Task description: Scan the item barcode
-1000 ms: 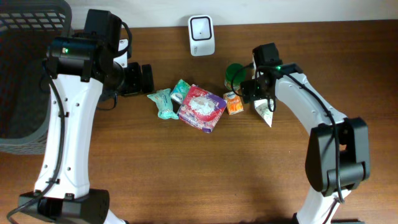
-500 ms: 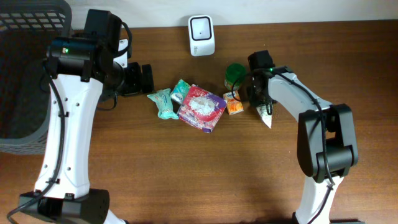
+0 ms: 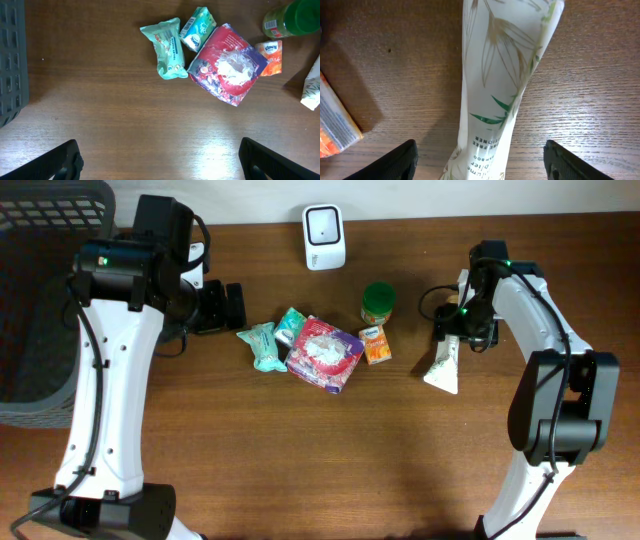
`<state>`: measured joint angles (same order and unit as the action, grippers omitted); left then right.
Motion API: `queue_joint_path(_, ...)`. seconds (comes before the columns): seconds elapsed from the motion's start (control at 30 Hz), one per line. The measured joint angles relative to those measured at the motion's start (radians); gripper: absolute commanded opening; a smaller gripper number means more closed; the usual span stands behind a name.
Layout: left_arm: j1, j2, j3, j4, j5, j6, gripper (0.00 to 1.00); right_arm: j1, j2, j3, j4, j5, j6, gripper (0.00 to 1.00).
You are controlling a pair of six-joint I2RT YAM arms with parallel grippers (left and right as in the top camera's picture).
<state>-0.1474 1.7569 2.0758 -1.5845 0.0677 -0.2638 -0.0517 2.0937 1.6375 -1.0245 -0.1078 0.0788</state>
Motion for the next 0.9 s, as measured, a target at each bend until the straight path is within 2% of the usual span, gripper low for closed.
queue_joint_path(0.23, 0.000, 0.000, 0.000, 0.000, 0.000, 0.000, 0.99, 0.000, 0.000, 0.000, 0.016, -0.003, 0.068, 0.70)
queue_joint_path(0.4, 0.000, 0.000, 0.000, 0.000, 0.000, 0.000, 0.99, 0.006, 0.000, 0.000, 0.008, 0.068, 0.131, 0.68)
queue_joint_path(0.47, 0.000, 0.000, 0.000, 0.000, 0.000, 0.000, 0.99, 0.046, 0.000, 0.000, 0.007, 0.112, 0.124, 0.47)
queue_joint_path(0.63, 0.000, 0.000, 0.000, 0.000, 0.000, 0.000, 0.99, 0.161, 0.000, 0.000, -0.002, 0.251, 0.182, 0.41)
queue_joint_path(0.9, 0.000, 0.000, 0.000, 0.000, 0.000, 0.000, 0.99, 0.157, 0.000, -0.096, 0.058, 0.459, 0.214, 0.34)
